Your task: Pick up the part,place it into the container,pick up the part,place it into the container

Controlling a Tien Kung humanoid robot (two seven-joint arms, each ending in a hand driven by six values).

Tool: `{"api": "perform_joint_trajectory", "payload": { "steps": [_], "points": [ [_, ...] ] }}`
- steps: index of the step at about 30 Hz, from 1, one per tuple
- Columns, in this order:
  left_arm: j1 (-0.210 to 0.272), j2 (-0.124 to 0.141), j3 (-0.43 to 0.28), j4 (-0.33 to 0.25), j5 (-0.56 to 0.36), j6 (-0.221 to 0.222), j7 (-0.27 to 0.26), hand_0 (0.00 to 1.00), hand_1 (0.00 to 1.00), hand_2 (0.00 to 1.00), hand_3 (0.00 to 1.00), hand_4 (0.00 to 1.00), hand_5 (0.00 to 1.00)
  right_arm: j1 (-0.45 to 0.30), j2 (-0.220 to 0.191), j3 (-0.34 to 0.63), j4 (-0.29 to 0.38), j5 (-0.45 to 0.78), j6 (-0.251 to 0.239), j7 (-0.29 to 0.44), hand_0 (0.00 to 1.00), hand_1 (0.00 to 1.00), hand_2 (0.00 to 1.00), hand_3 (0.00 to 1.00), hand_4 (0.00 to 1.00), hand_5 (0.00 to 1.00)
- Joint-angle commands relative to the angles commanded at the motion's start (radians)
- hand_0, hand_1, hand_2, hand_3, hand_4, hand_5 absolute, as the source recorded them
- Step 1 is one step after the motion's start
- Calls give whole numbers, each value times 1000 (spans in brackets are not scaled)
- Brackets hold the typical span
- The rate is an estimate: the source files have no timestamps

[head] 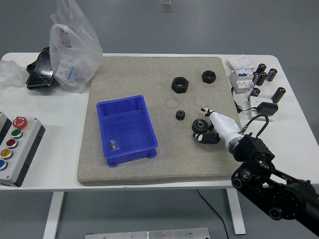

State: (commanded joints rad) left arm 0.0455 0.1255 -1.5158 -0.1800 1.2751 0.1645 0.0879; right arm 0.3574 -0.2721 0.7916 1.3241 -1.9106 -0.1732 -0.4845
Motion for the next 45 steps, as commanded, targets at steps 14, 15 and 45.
{"api": "perform_joint_trajectory", "payload": {
  "steps": [14,15,45],
  "points": [
    [-4,-3,0,0,-3,-1,-2,615,590,568,630,710,251,4,-4,-14,-15,-22,12,-8,295,459,426,476,549,131],
    [-4,-3,0,0,-3,-1,-2,615,590,568,630,711,253,5,-6,-17,-14,-25,7,-4,291,459,399,413,525,153],
    [0,-10,-1,0,13,3,17,614,590,568,630,711,252,340,51,-384,98,134,-109,109,352,742,886,881,662,267]
  ]
}}
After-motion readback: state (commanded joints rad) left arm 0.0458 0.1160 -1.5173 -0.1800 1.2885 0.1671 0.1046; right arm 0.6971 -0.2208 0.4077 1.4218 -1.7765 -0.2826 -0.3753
